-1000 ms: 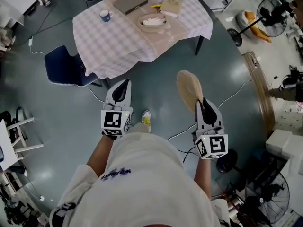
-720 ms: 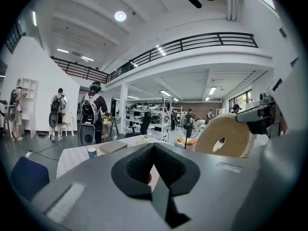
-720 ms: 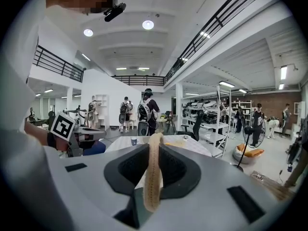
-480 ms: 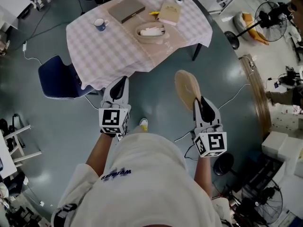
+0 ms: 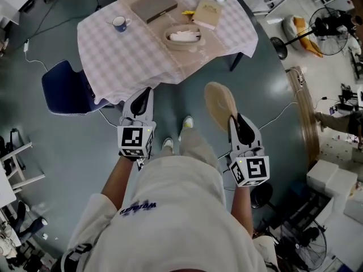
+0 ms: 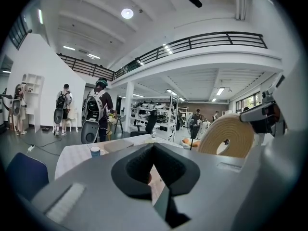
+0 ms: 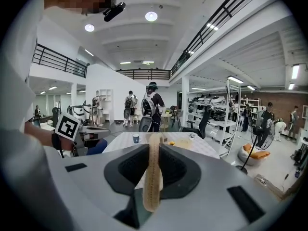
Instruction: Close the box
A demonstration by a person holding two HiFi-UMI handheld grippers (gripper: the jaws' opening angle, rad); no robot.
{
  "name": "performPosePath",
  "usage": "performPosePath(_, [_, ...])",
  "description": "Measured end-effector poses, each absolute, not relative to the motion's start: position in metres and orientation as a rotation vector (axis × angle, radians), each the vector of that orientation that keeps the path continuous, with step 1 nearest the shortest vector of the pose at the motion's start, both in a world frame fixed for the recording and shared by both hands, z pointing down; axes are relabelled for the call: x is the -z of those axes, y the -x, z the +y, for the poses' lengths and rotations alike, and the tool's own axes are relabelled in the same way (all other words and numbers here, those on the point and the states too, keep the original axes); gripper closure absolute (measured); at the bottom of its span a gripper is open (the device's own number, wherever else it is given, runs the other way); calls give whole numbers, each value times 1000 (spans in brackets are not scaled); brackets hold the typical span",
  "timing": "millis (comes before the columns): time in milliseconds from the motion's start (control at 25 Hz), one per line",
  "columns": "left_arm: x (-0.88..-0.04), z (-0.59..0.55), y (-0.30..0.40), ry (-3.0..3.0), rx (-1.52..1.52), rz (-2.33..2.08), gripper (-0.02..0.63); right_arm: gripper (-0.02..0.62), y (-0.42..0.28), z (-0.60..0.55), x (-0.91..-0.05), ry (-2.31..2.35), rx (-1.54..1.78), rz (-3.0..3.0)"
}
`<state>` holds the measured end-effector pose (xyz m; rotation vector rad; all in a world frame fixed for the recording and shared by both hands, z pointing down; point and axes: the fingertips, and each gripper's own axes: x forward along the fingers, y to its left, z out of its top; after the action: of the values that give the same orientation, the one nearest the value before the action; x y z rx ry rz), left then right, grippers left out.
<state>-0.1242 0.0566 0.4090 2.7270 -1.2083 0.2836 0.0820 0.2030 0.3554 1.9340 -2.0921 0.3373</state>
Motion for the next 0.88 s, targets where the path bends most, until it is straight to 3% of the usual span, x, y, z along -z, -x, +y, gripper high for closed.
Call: performPosePath(880, [-415,-40,68,-2623,-324,-1334,604,529,-154,51,-359,-1825,-427,-2236])
